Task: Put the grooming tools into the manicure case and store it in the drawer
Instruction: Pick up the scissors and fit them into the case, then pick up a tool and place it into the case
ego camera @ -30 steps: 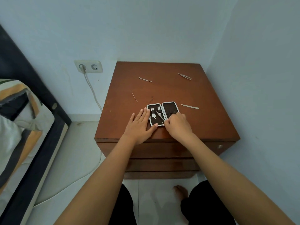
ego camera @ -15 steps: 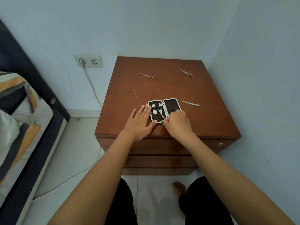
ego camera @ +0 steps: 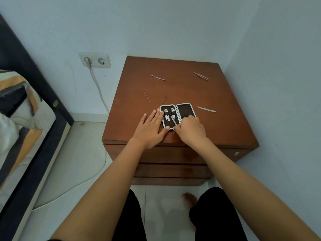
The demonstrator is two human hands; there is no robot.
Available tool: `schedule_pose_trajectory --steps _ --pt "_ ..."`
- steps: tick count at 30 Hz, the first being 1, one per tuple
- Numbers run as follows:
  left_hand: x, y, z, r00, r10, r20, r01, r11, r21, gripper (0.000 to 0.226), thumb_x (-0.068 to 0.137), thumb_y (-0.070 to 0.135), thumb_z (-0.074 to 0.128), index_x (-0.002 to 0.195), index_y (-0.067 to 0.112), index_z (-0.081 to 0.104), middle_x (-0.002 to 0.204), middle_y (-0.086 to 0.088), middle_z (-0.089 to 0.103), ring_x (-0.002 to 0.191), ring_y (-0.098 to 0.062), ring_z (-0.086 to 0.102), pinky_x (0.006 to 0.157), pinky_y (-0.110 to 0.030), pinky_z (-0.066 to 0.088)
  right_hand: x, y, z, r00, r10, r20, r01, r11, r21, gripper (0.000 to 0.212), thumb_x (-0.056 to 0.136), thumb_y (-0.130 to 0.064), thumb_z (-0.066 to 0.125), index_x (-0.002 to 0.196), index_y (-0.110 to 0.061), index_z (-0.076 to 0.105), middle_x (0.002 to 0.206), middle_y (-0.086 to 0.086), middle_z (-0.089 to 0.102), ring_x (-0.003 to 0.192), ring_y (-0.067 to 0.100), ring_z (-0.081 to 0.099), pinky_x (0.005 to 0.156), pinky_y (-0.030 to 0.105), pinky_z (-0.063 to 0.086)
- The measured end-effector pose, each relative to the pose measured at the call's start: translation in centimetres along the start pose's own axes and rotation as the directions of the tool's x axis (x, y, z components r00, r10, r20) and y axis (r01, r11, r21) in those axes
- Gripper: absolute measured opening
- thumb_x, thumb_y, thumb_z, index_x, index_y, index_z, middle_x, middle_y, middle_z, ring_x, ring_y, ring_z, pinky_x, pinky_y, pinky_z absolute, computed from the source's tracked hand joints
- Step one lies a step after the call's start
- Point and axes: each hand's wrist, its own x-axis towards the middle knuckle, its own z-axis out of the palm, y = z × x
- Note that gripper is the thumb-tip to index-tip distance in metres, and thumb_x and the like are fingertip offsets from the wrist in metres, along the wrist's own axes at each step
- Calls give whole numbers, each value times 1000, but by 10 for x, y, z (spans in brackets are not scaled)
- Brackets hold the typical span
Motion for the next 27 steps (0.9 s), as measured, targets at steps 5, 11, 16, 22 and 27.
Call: schedule_pose_trajectory --steps 5,11,16,22,27 --pt "1 0 -1 1000 8 -1 -8 1000 1 65 97 49 22 150 17 0 159 2 -3 145 -8 -7 115 -33 -8 9 -1 11 986 -72 -149 79 996 41 28 93 -21 43 105 -4 61 111 15 56 111 31 46 88 41 42" --pt "-1 -1 2 1000 13 -27 -12 1000 11 65 97 49 21 150 18 1 159 2 -1 145 -8 -6 115 -33 -8 0 18 32 885 -324 -334 369 926 79 21 89 -15 49 97 -7 67 98 8 63 96 27 53 79 42 49" --pt "-1 0 4 998 21 -59 -20 1000 16 64 97 50 20 150 18 2 159 3 0 145 -8 -5 117 -33 -6 2 25 38 829 -442 -342 480 877 29 27 88 -13 47 104 -6 67 103 7 64 99 27 55 78 42 52" --pt "1 -1 8 995 18 -101 -16 1000 25 76 86 60 6 151 20 3 159 4 3 145 -7 -4 117 -31 -4 46 52 20 867 -175 -467 393 816 424 22 84 -7 49 95 -5 67 98 12 61 96 24 56 87 26 40" --pt "-1 1 11 991 8 -137 -4 999 32 78 84 62 4 150 21 2 158 6 1 144 -5 -4 116 -28 -7 148 94 -6 928 -15 -371 144 936 322 38 87 -10 46 123 -3 53 130 17 49 122 31 46 106 34 33"
